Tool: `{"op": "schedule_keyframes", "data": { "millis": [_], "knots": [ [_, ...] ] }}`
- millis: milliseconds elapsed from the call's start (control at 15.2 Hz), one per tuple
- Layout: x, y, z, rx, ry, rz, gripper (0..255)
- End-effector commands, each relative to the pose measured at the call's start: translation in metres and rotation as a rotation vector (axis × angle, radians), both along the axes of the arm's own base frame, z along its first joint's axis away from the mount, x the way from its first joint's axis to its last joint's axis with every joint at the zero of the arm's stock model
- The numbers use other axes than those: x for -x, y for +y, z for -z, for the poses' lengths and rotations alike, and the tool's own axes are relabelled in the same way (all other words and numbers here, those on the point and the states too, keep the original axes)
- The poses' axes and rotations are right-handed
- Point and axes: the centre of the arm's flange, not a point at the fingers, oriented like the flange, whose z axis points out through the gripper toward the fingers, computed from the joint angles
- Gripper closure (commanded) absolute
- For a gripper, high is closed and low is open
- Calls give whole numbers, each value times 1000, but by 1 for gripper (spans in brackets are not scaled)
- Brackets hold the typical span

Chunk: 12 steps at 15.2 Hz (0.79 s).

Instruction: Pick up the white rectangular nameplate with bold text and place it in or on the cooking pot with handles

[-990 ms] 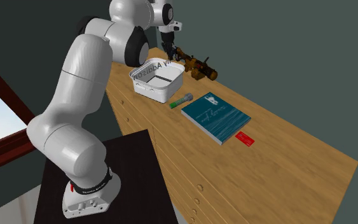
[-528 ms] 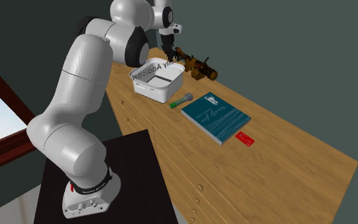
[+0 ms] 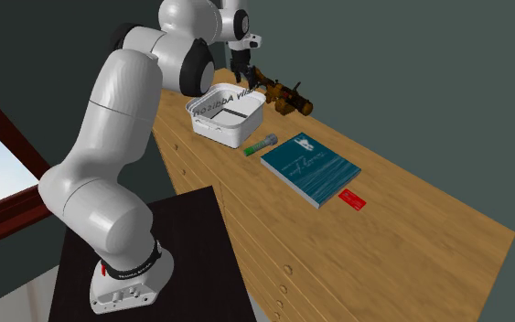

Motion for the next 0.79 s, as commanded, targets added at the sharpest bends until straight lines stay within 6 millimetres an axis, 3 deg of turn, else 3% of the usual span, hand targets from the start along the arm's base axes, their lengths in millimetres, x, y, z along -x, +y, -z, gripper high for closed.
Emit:
{"op": "schedule_keyframes", "data": {
  "millis": [0, 198, 726],
  "knots": [
    [1, 0, -13, 0, 0, 0, 0],
    [4, 1, -50, 0, 0, 0, 0],
    [4, 1, -50, 0, 0, 0, 0]
  ]
}}
